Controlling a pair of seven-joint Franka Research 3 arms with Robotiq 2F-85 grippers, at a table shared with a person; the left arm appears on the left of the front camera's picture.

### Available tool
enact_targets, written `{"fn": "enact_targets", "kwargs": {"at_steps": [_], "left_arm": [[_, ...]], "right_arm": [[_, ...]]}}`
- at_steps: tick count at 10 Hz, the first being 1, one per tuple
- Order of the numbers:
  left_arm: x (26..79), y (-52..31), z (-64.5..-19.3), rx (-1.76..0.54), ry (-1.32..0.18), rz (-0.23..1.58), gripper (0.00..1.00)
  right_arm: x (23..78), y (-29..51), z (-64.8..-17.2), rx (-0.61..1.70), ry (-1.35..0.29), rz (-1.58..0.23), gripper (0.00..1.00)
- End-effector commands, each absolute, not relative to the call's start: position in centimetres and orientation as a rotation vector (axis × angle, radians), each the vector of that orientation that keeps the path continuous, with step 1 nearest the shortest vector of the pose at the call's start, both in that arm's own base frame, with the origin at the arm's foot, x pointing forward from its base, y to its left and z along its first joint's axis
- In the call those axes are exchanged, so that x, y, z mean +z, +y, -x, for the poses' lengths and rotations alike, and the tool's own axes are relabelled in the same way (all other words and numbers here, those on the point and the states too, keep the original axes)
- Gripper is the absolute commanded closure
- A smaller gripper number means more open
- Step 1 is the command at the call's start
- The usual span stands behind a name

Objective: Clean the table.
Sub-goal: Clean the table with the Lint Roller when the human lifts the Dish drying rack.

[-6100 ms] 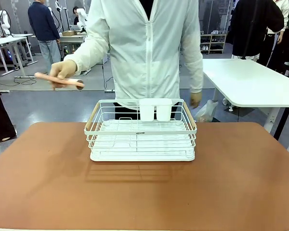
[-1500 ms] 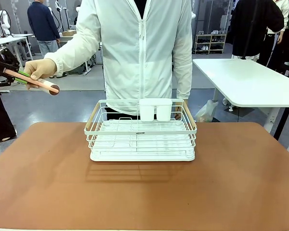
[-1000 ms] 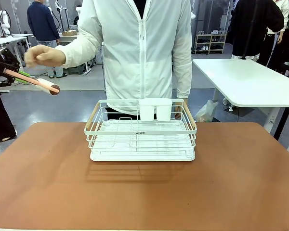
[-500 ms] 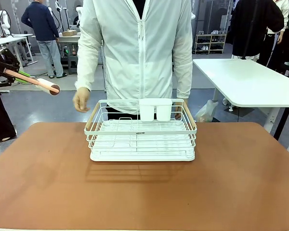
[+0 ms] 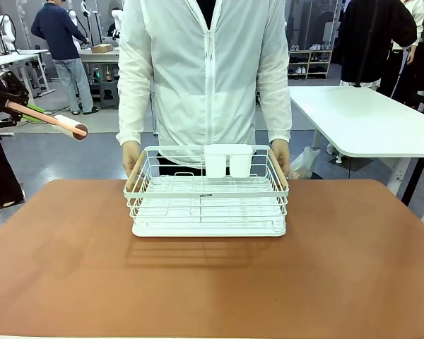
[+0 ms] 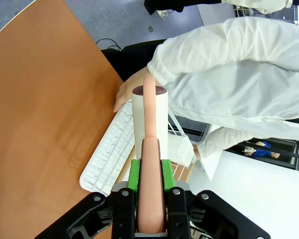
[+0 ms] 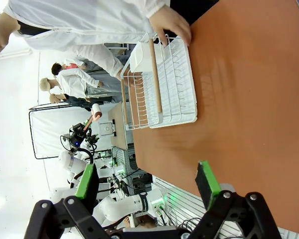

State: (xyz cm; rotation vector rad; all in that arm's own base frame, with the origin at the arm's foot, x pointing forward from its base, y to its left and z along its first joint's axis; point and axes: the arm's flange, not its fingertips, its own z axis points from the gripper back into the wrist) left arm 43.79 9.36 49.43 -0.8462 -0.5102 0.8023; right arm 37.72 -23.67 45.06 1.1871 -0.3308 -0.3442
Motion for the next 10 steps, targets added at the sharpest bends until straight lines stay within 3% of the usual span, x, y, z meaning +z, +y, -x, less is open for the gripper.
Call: {"fn": "enact_targets", "kwargs": {"at_steps": [1,10], "left_arm": [[49.56,9.38,-43.76,0.799,-0.51,0.842,0.95],[49.56,9.38,-43.76,0.799,-0.51,0.842,0.95]], "right_arm": [[45.32,-23.63,-37.67,-0.344,-0.333,-1.198,0.0],[45.32,-23.63,-37.67,-0.344,-0.333,-1.198,0.0]]}}
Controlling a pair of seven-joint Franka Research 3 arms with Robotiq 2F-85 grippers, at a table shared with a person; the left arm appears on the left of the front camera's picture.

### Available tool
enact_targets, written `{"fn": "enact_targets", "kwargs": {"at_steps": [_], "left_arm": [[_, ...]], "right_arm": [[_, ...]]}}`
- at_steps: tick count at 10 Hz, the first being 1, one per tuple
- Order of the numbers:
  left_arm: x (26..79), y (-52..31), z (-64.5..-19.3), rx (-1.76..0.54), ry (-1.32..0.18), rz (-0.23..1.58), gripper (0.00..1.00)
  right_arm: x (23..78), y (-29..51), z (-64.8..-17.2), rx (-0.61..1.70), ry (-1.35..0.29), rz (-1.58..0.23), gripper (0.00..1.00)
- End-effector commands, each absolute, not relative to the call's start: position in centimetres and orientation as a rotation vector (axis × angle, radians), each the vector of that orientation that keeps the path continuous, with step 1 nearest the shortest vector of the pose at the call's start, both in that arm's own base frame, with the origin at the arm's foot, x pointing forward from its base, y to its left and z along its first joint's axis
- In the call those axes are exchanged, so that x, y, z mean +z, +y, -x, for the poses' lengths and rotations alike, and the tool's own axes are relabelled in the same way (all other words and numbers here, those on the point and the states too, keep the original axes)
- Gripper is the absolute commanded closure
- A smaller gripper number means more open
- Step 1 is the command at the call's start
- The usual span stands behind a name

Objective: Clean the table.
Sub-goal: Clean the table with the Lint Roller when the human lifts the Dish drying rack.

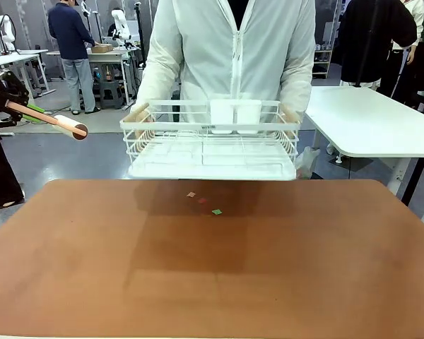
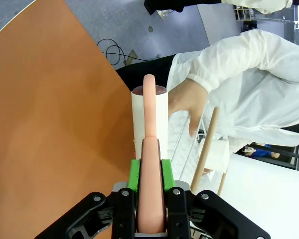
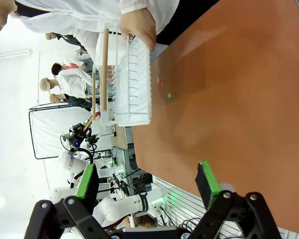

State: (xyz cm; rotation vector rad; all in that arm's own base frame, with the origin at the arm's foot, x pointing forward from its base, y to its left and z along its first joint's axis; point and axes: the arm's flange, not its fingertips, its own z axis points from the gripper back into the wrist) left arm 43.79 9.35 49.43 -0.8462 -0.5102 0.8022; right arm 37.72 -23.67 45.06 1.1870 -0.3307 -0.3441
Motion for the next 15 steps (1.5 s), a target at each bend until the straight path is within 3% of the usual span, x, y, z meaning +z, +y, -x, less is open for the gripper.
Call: {"fn": "enact_targets", "kwargs": {"at_steps": [1,13,14,15], "left_arm": [[49.6,9.4,-43.8,0.799,-0.51,0.842,0.95],[49.6,9.4,-43.8,0.799,-0.51,0.842,0.95],[49.4,9.4,-43.8,0.802,-0.51,0.846,0.79],[50.7,8.7,-45.1,0.64,-0.496,0.797,0.79]], "right_arm": [[45.3,-23.6,-37.7,-0.344,-0.333,-1.198,0.0],[45.3,-23.6,-37.7,-0.344,-0.333,-1.198,0.0],[45.3,-23.6,-37.7,-0.344,-0.333,-1.198,0.0],[45.3,-23.6,-37.7,-0.344,-0.333,-1.198,0.0]]}}
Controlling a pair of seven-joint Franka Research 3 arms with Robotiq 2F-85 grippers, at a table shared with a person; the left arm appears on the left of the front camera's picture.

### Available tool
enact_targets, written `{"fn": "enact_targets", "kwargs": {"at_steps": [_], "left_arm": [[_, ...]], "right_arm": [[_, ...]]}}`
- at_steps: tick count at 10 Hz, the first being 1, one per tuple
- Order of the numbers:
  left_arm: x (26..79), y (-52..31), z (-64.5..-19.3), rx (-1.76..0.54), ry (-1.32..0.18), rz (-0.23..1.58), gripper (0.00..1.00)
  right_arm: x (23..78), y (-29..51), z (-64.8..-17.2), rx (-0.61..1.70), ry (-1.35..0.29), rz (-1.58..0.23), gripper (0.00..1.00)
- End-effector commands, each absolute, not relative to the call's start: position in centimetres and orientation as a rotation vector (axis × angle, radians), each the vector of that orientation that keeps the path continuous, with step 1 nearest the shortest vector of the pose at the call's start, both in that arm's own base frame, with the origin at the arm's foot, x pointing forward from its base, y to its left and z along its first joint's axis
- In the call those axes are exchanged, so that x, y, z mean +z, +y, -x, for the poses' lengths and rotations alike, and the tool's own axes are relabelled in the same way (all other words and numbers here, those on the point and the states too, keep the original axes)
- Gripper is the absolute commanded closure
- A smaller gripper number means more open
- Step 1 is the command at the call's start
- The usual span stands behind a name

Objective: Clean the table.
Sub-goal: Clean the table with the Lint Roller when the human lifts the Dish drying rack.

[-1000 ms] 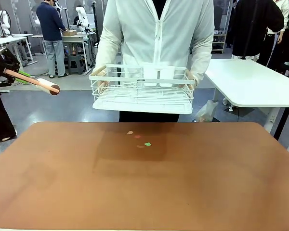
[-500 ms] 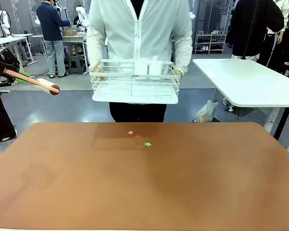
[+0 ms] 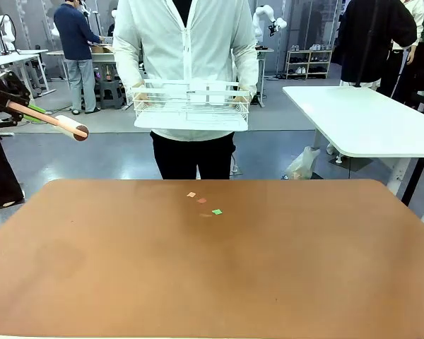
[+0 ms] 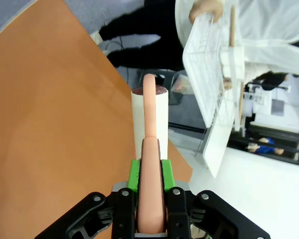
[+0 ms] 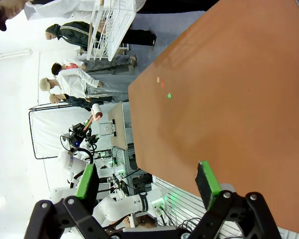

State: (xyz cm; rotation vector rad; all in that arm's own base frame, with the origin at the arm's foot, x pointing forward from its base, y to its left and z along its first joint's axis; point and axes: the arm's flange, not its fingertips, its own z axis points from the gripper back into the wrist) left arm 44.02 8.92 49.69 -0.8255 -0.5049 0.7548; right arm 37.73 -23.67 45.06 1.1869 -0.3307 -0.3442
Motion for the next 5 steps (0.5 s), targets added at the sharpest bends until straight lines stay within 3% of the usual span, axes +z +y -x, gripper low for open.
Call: {"fn": "enact_targets", "kwargs": {"at_steps": [1,3,5], "left_arm": [[51.9,7.7,-46.5,0.538,-0.447,0.725,0.79],[52.6,5.5,-50.3,0.352,-0.355,0.629,0.79],[48.6,3.3,-54.5,0.175,-0.232,0.563,0.79]], "right_arm": [[45.3,-23.6,-37.7,-0.344,-0.333,-1.198,0.0],[45.3,-23.6,-37.7,-0.344,-0.333,-1.198,0.0],[45.3,-23.6,-37.7,-0.344,-0.333,-1.198,0.0]]}}
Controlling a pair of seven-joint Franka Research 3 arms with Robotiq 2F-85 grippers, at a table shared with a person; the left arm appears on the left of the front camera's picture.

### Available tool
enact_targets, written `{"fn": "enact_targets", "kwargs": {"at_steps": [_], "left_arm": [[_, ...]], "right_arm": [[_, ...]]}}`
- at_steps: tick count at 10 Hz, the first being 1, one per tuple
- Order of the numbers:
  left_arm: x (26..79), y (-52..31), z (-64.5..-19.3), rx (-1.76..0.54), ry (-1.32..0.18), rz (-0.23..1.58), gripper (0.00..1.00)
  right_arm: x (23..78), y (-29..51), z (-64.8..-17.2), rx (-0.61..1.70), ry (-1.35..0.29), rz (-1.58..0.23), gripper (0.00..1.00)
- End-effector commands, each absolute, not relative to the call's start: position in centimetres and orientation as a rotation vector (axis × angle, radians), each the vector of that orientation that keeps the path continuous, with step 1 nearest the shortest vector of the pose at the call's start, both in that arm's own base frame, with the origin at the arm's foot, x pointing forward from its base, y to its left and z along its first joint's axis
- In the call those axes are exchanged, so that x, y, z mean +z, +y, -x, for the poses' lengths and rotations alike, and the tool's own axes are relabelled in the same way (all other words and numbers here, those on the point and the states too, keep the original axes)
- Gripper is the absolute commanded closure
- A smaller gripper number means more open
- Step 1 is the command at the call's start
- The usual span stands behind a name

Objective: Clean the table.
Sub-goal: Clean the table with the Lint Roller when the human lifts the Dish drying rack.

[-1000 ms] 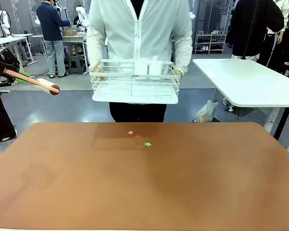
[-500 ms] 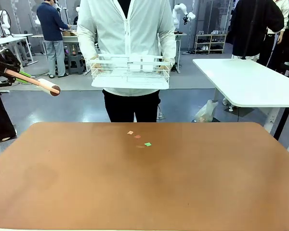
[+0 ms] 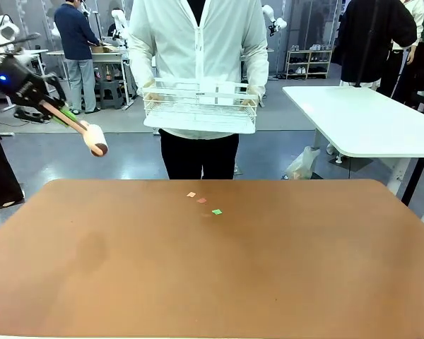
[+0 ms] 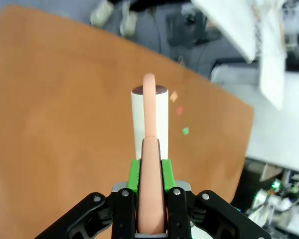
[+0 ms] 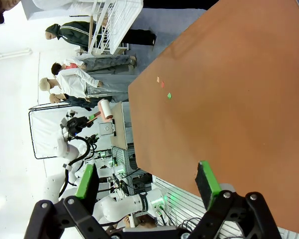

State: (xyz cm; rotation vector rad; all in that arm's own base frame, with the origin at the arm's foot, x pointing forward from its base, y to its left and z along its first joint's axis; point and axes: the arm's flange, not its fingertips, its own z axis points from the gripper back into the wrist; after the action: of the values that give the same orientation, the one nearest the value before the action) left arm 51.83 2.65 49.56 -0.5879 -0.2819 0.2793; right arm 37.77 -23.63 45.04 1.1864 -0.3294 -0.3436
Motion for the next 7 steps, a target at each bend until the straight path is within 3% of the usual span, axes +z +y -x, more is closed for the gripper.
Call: {"fn": "enact_targets", "kwargs": {"at_steps": [1,4,7], "left_arm": [[46.5,2.3,-56.0,0.116,-0.161,0.566,0.79],[40.9,0.7,-59.0,0.025,-0.105,0.528,0.79],[40.9,1.0,-59.7,0.071,-0.141,0.568,0.79]], "right_arm": [[45.3,-23.6,-37.7,-0.344,-0.333,-1.198,0.0],[45.3,-23.6,-37.7,-0.344,-0.333,-1.198,0.0],[45.3,-23.6,-37.7,-0.344,-0.333,-1.198,0.0]]}}
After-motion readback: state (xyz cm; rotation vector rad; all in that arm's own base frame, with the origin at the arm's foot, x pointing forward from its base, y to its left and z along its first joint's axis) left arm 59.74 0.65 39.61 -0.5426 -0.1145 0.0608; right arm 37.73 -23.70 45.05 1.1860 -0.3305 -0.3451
